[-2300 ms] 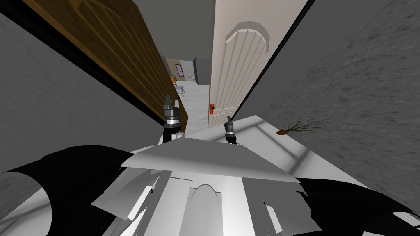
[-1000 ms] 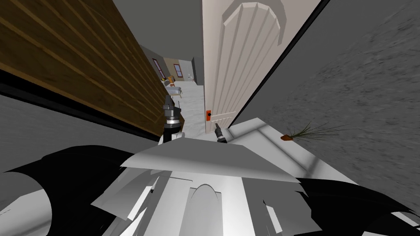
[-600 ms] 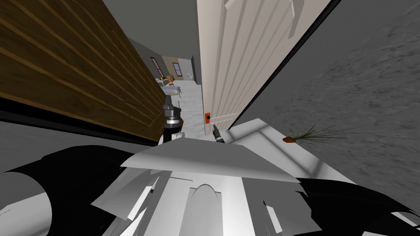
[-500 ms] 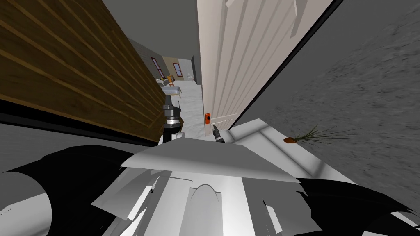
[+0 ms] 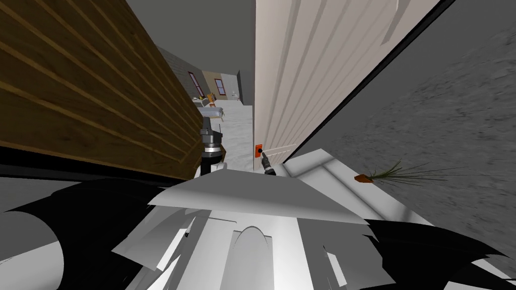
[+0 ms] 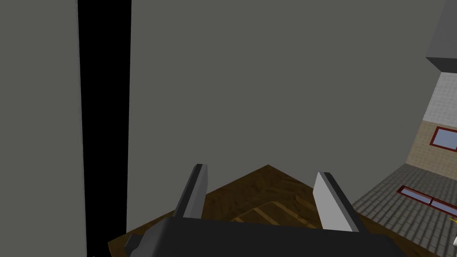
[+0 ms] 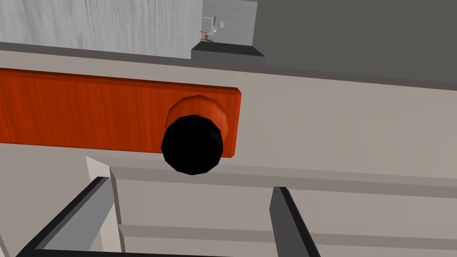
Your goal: Push the door open
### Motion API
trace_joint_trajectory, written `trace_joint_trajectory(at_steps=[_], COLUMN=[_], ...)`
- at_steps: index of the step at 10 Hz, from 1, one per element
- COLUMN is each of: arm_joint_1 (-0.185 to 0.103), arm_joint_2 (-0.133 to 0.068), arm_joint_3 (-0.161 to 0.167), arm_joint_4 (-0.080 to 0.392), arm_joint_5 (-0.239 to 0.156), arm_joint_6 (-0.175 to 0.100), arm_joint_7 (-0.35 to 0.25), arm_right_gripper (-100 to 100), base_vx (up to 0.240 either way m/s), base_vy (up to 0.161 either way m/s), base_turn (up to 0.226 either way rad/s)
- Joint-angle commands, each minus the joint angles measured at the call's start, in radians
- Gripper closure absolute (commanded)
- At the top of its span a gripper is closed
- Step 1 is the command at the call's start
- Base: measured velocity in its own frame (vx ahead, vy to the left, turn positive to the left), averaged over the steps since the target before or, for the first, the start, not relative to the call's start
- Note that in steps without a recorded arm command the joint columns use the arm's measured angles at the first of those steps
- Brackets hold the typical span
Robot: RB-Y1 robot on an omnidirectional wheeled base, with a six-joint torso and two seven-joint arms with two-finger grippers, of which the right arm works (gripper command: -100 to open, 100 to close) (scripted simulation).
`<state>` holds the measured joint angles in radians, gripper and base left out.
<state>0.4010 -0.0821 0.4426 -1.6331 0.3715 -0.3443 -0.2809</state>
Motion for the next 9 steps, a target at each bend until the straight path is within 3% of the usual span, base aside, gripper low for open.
trace_joint_trajectory(at_steps=[1,3,4,5,9], arm_joint_1=[-0.016,-0.032,-0.027,-0.027,-0.027], arm_joint_2=[0.009,0.021,0.015,0.015,0.015], arm_joint_3=[-0.005,-0.011,-0.01,-0.01,-0.01], arm_joint_4=[0.012,0.027,0.023,0.023,0.023], arm_joint_5=[-0.005,-0.009,-0.008,-0.008,-0.008], arm_joint_6=[0.008,0.013,0.01,0.01,0.01], arm_joint_7=[0.003,0.007,0.005,0.005,0.005], arm_right_gripper=[-100,-100,-100,100,100], base_vx=[0.196,0.216,0.091,-0.01,-0.021], base_vy=[0.097,0.096,0.022,0.0,-0.008], base_turn=[0.036,0.021,0.004,-0.007,-0.001])
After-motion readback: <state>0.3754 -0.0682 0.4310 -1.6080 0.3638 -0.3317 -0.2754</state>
